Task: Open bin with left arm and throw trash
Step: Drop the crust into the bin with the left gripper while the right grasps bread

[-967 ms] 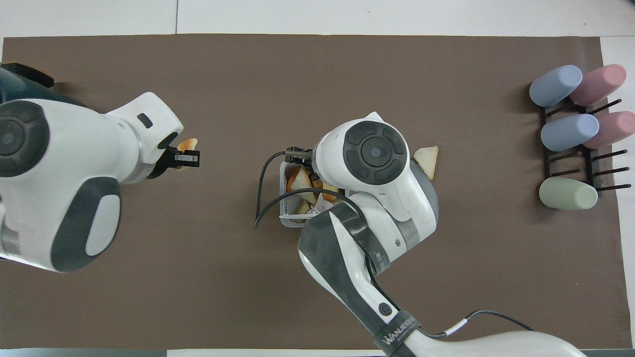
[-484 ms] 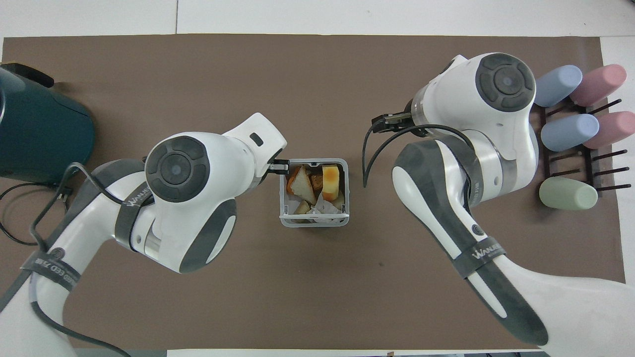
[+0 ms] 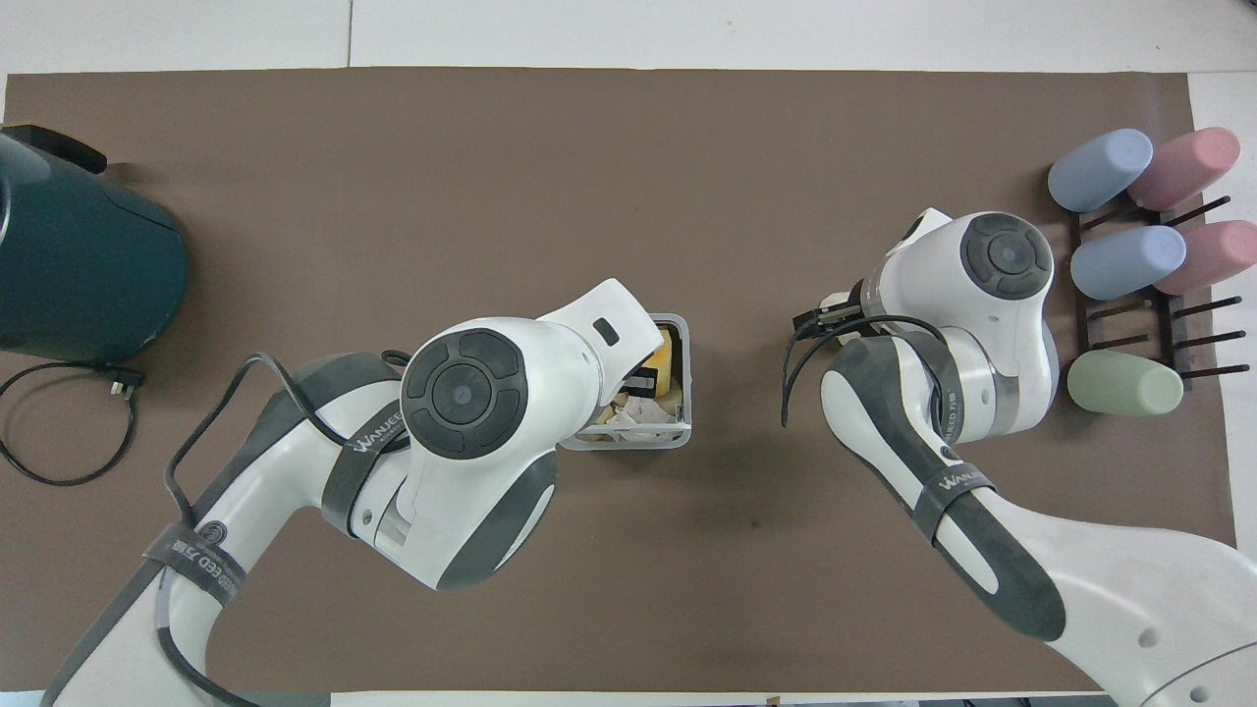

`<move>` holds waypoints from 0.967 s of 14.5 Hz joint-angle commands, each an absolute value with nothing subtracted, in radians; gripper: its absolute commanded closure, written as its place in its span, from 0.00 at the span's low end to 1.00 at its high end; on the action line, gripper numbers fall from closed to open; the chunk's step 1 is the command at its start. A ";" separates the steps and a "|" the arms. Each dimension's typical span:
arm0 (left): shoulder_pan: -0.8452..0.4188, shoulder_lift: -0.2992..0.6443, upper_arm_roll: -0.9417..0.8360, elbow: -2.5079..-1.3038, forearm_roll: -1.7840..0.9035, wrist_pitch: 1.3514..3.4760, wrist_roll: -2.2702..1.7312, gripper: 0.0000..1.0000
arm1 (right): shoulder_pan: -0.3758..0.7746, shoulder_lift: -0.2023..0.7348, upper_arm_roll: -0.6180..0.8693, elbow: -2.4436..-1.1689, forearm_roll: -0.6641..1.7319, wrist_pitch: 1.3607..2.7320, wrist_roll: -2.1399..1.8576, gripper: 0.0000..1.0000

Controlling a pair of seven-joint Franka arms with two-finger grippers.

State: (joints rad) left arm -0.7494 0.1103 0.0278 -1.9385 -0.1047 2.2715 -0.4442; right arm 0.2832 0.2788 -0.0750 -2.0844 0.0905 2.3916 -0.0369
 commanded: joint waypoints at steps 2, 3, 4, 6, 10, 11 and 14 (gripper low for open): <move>-0.770 0.112 0.044 -1.931 -0.129 2.263 -0.443 0.00 | 0.244 0.259 -0.063 -2.145 0.095 2.460 -0.130 0.06; -0.770 0.112 0.044 -1.931 -0.129 2.254 -0.443 0.00 | 0.245 0.261 -0.063 -2.143 0.095 2.461 -0.127 0.09; -0.770 0.110 0.044 -1.930 -0.129 2.237 -0.443 0.00 | 0.255 0.261 -0.063 -2.141 0.095 2.465 -0.126 0.12; -0.770 0.110 0.046 -1.928 -0.129 2.227 -0.443 0.00 | 0.253 0.267 -0.063 -2.144 0.095 2.476 -0.130 0.15; -0.770 0.110 0.044 -1.927 -0.129 2.224 -0.446 0.00 | 0.255 0.276 -0.063 -2.140 0.095 2.487 -0.130 0.50; -0.772 0.110 0.044 -1.927 -0.129 2.235 -0.469 0.00 | 0.253 0.276 -0.063 -2.135 0.095 2.479 -0.130 0.68; -0.787 0.112 0.044 -1.927 -0.130 2.256 -0.520 0.00 | 0.255 0.275 -0.063 -2.134 0.095 2.473 -0.126 1.00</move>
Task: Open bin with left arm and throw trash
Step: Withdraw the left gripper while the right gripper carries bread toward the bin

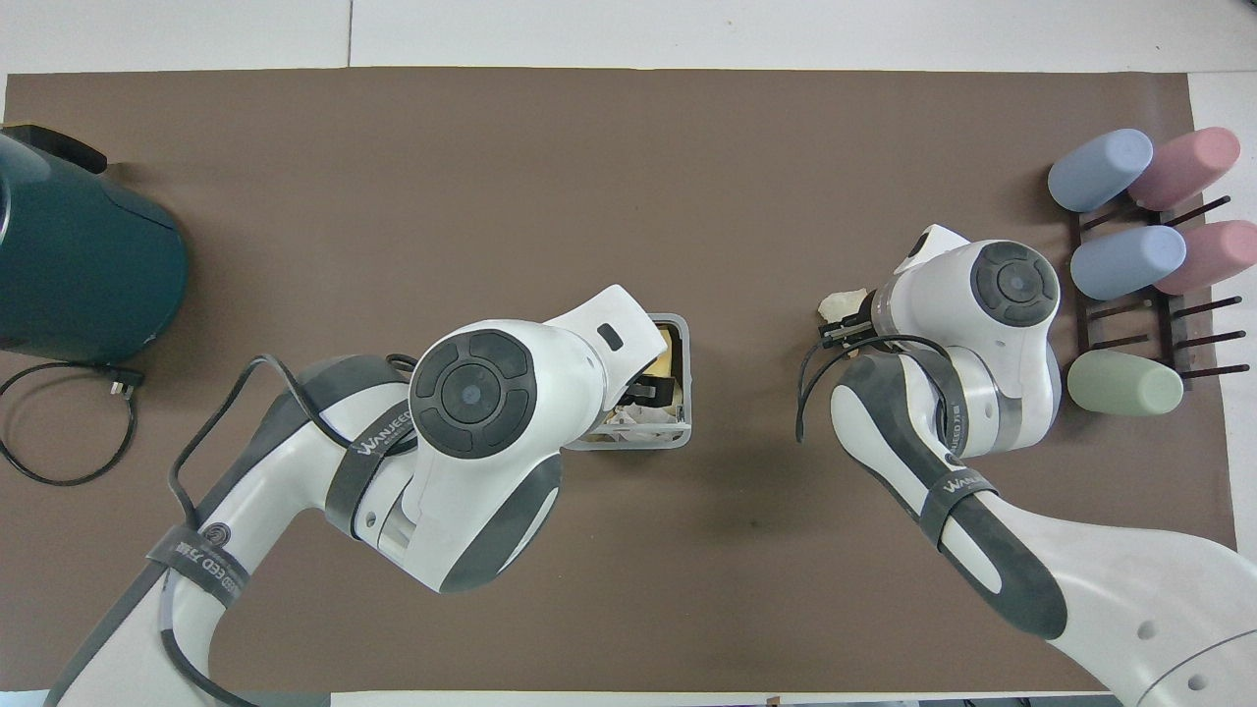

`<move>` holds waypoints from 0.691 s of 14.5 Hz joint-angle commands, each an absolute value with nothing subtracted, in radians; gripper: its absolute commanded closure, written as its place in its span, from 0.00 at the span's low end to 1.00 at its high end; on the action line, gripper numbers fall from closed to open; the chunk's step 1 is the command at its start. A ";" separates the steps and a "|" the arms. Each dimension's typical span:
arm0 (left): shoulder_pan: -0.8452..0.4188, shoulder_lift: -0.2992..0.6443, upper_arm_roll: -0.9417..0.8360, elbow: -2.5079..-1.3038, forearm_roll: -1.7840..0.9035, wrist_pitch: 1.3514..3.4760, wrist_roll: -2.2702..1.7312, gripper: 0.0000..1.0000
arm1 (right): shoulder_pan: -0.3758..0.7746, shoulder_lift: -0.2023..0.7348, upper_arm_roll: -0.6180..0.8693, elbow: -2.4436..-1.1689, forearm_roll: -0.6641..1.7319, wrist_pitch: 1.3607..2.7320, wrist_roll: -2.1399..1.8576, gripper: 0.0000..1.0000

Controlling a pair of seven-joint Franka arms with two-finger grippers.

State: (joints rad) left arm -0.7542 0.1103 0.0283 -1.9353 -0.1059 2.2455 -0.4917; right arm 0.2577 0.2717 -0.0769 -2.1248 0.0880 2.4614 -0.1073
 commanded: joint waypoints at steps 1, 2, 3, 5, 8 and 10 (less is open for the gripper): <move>-0.795 0.112 0.044 -1.928 -0.130 2.264 -0.528 0.00 | 0.255 0.275 -0.063 -2.123 0.095 2.464 -0.124 1.00; -0.799 0.113 0.043 -1.928 -0.130 2.278 -0.552 0.00 | 0.255 0.272 -0.063 -2.105 0.095 2.433 -0.124 1.00; -0.822 0.114 0.043 -1.928 -0.130 2.314 -0.592 0.00 | 0.253 0.267 -0.063 -2.082 0.097 2.393 -0.124 1.00; -0.822 0.115 0.044 -1.928 -0.130 2.335 -0.595 0.00 | 0.249 0.246 -0.063 -2.060 0.097 2.352 -0.124 1.00; -0.761 0.071 0.052 -1.928 -0.129 2.266 -0.583 0.00 | 0.247 0.216 -0.063 -2.049 0.100 2.312 -0.123 1.00; -0.668 0.002 0.054 -1.933 -0.129 2.142 -0.484 0.00 | 0.245 0.198 -0.063 -1.993 0.101 2.214 -0.123 1.00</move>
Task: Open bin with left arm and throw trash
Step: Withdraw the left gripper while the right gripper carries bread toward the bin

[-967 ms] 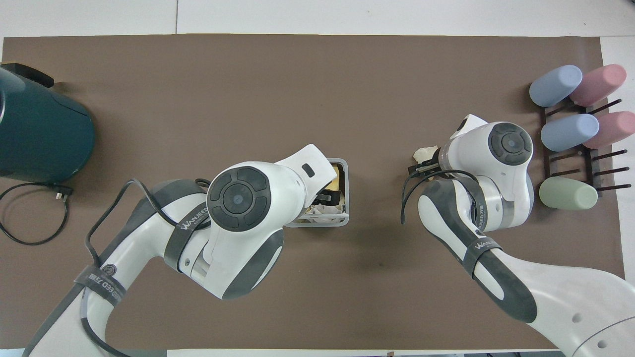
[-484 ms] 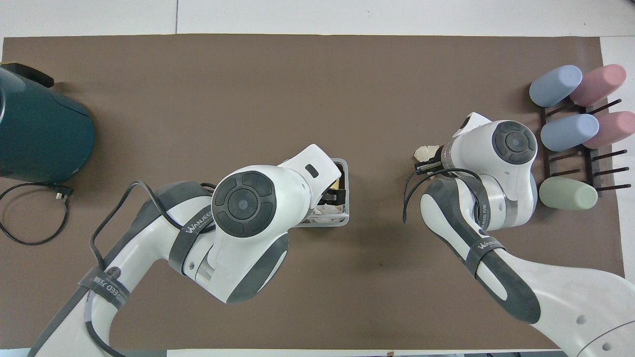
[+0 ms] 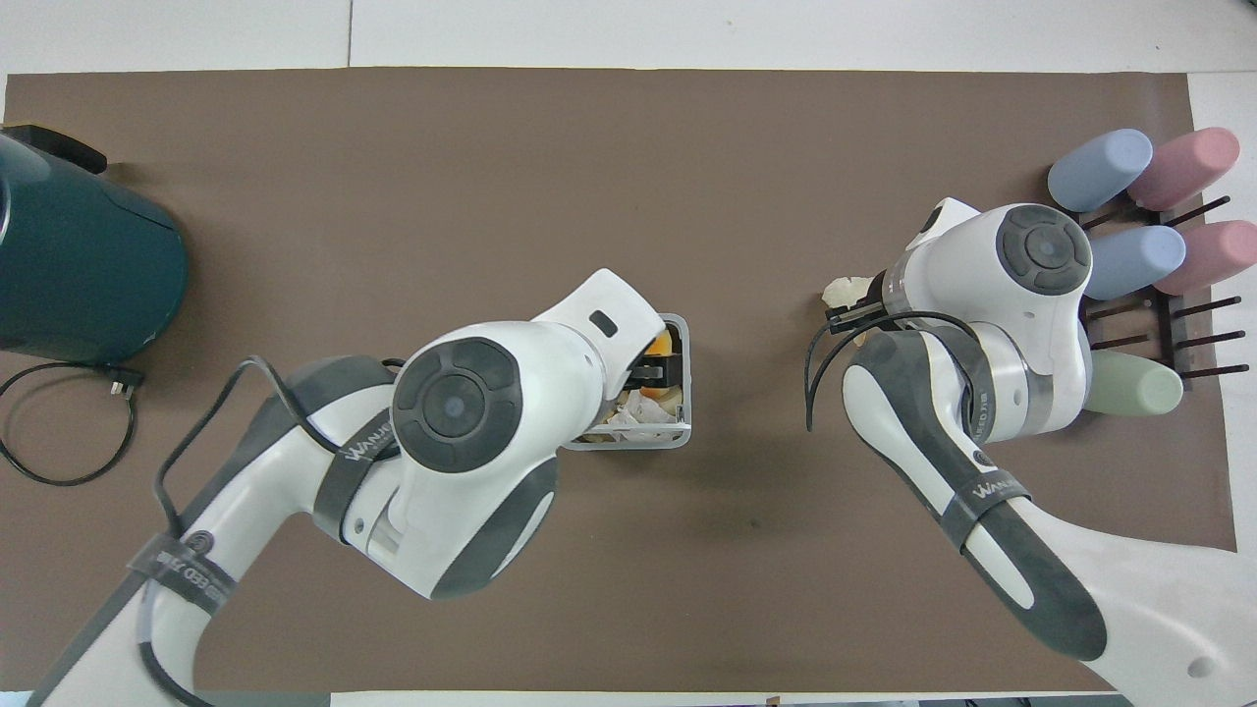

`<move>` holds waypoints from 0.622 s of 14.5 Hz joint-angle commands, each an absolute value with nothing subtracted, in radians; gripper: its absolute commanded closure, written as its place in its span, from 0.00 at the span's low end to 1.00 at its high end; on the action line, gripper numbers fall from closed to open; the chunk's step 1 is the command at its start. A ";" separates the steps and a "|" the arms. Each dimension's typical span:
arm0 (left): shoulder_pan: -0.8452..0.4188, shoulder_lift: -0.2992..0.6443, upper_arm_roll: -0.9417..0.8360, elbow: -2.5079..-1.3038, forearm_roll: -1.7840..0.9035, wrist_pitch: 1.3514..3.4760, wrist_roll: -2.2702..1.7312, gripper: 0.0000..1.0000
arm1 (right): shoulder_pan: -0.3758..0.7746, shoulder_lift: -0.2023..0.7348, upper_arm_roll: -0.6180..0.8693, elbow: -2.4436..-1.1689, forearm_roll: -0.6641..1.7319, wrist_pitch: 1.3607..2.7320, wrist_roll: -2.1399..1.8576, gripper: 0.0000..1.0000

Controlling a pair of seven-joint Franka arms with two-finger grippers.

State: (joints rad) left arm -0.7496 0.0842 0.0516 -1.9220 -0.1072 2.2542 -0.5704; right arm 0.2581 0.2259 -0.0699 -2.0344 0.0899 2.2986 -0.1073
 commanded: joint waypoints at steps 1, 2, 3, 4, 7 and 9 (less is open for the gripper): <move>-0.600 -0.032 0.052 -1.933 -0.127 2.067 -0.433 0.00 | 0.247 0.192 -0.061 -1.961 0.103 2.171 -0.118 1.00; -0.565 -0.053 0.054 -1.933 -0.127 2.015 -0.395 0.00 | 0.255 0.190 -0.060 -1.924 0.103 2.128 -0.085 1.00; -0.531 -0.070 0.054 -1.934 -0.127 1.978 -0.358 0.00 | 0.259 0.195 -0.052 -1.890 0.104 2.103 -0.031 1.00; -0.490 -0.077 0.054 -1.927 -0.118 1.947 -0.322 0.00 | 0.274 0.204 -0.037 -1.850 0.109 2.083 0.030 1.00; -0.398 -0.095 0.054 -1.902 -0.117 1.913 -0.246 0.00 | 0.374 0.241 -0.017 -1.705 0.179 2.049 0.269 1.00; -0.361 -0.083 0.054 -1.838 -0.097 1.850 -0.207 0.00 | 0.449 0.258 -0.017 -1.661 0.181 2.065 0.392 1.00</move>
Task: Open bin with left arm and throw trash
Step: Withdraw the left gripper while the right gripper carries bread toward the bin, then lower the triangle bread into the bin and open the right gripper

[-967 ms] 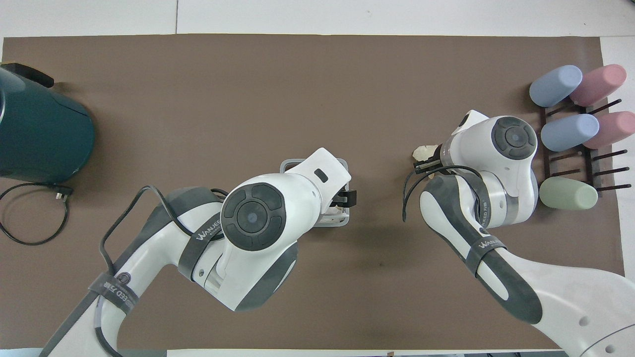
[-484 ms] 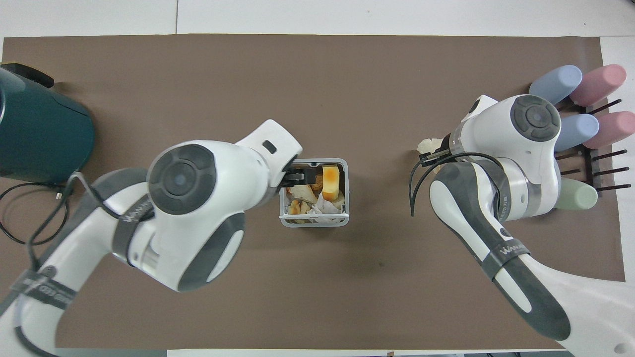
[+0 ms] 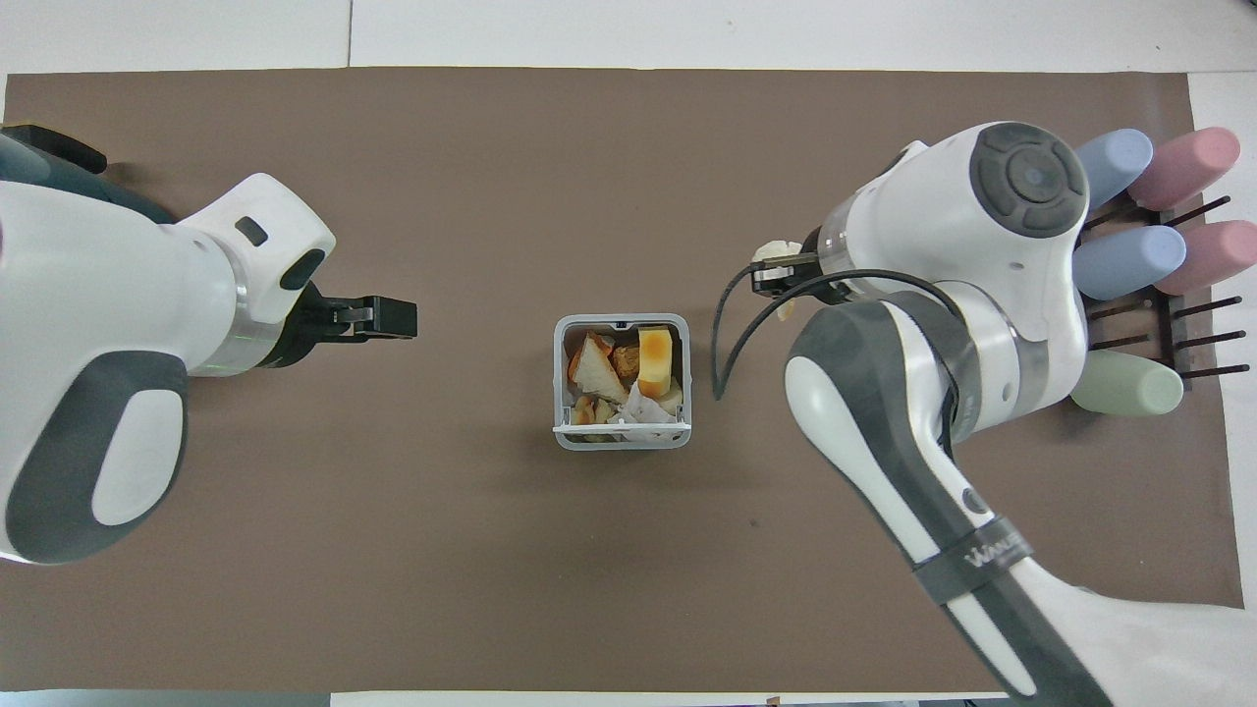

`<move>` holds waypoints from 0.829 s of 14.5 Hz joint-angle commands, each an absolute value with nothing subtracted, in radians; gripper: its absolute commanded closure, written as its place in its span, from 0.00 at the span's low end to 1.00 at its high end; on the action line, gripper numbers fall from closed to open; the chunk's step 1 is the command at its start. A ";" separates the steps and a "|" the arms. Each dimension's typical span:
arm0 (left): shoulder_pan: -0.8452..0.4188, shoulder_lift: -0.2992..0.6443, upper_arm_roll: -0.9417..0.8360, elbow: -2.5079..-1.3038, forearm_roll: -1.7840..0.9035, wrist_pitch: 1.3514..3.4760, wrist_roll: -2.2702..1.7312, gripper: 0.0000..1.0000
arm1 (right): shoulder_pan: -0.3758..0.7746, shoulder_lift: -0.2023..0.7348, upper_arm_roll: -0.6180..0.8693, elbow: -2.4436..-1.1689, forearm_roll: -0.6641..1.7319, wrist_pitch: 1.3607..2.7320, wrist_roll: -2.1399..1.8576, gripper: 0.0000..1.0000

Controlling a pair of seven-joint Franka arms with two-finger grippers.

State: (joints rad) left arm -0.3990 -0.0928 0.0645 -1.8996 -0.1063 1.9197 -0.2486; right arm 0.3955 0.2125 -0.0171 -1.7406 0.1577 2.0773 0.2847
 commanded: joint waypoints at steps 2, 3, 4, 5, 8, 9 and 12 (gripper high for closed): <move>-0.310 -0.078 0.054 -1.796 -0.071 1.816 -0.172 0.00 | 0.524 0.261 -0.017 -1.663 0.181 2.129 0.512 1.00; -0.293 -0.080 0.054 -1.787 -0.069 1.801 -0.140 0.00 | 0.550 0.271 -0.017 -1.670 0.181 2.166 0.544 1.00; -0.261 -0.080 0.054 -1.773 -0.069 1.777 -0.099 0.00 | 0.572 0.278 -0.017 -1.675 0.181 2.193 0.563 1.00; -0.236 -0.080 0.052 -1.758 -0.064 1.752 -0.069 0.00 | 0.587 0.279 -0.017 -1.690 0.179 2.215 0.575 0.98; -0.181 -0.081 0.043 -1.717 -0.041 1.680 -0.032 0.00 | 0.618 0.261 -0.015 -1.756 0.181 2.261 0.600 0.84; -0.161 -0.084 0.041 -1.710 -0.041 1.674 -0.005 0.00 | 0.620 0.256 -0.015 -1.769 0.181 2.261 0.612 0.77; -0.107 -0.092 0.038 -1.689 -0.040 1.635 0.017 0.00 | 0.638 0.249 -0.015 -1.776 0.183 2.244 0.656 0.57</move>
State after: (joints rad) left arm -0.1523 -0.0924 0.0577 -1.7232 -0.0605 1.6833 -0.0123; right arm 0.6266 0.2812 -0.0119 -1.7411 0.1605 2.2417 0.6101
